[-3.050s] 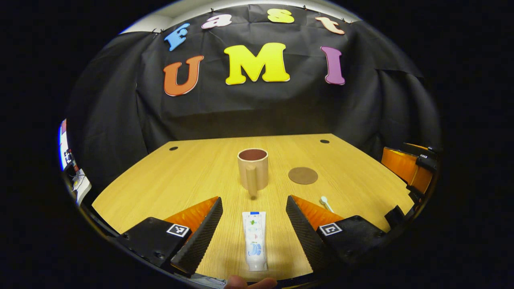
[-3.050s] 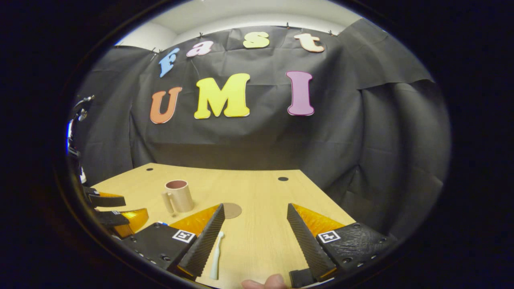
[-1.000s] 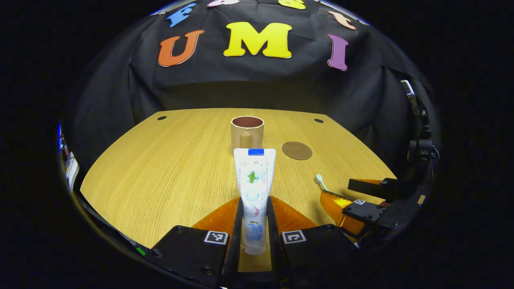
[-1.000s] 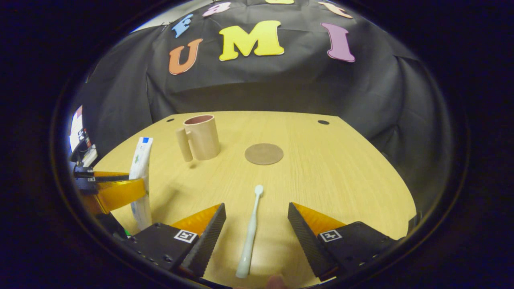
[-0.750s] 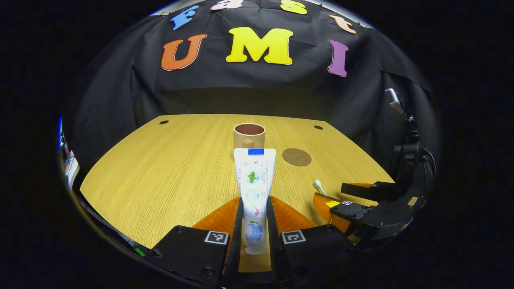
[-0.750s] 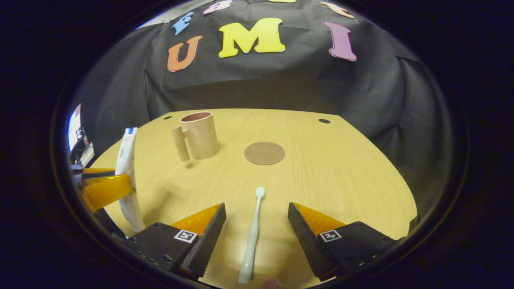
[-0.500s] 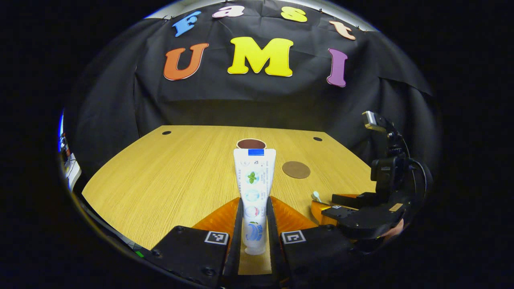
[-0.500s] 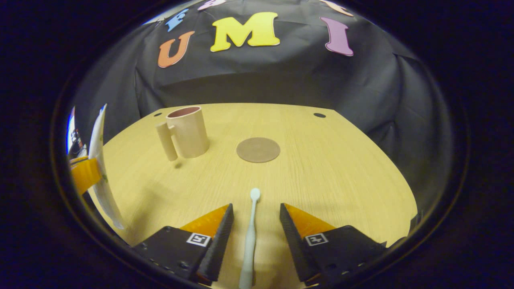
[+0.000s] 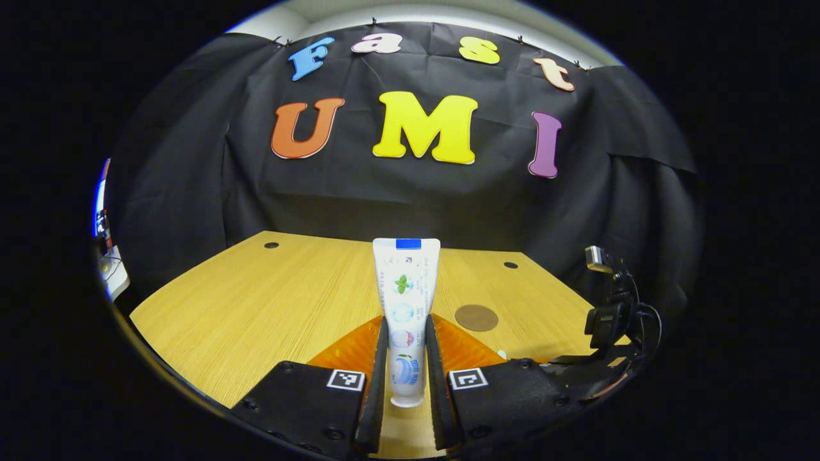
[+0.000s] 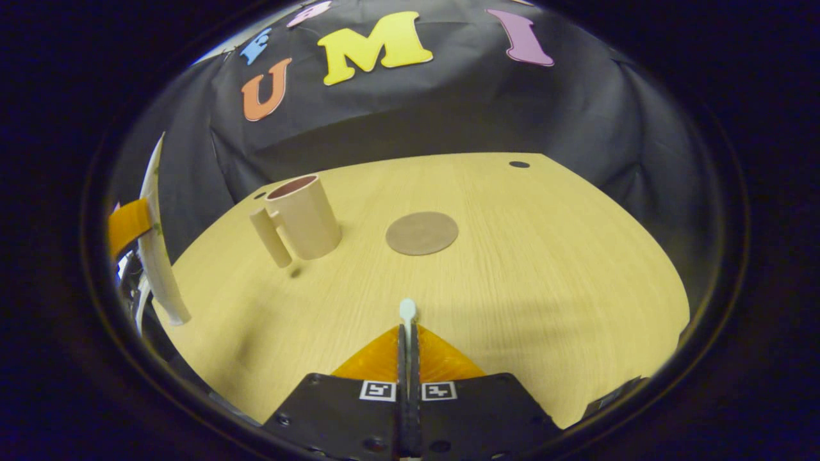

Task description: Put the toothbrush and toothpaste on the desktop into the cup, then pick up the cup and place it on the coaster on the desktop.

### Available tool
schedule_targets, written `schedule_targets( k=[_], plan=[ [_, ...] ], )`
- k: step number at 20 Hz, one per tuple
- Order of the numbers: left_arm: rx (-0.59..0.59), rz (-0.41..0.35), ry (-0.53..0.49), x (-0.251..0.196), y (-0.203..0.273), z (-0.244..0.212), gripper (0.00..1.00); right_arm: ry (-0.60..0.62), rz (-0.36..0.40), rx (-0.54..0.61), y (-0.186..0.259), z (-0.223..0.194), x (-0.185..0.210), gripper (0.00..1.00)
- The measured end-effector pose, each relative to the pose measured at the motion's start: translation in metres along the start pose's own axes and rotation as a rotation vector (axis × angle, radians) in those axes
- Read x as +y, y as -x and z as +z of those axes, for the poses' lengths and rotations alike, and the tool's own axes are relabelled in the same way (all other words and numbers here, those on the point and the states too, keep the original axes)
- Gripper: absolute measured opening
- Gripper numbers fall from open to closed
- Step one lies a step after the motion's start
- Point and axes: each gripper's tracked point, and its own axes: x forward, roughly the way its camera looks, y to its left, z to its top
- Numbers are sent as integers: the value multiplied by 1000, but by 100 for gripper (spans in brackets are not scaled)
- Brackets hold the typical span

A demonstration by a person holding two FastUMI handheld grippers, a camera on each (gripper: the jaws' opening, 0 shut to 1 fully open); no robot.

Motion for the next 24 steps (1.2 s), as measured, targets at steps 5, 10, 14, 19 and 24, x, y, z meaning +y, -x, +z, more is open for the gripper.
schedule_targets(
  k=[5, 10, 14, 19, 24],
  plan=[
    [-121, -28, 20, 0, -51, 47, 34, -4, 25, -80, 23, 21, -5, 0],
    [-219, -36, -17, 5, -116, 70, 34, 5, 26, -181, 56, 46, -18, 0],
    [-227, -39, 3, 8, -151, 65, 33, 6, 9, -258, 84, 59, -36, 0],
    [-231, -21, -4, 10, -166, 65, 36, 18, 6, -295, 94, 67, -41, 0],
    [-196, -9, 6, 14, -172, 55, 41, 24, 15, -291, 90, 67, -38, 0]
  ],
)
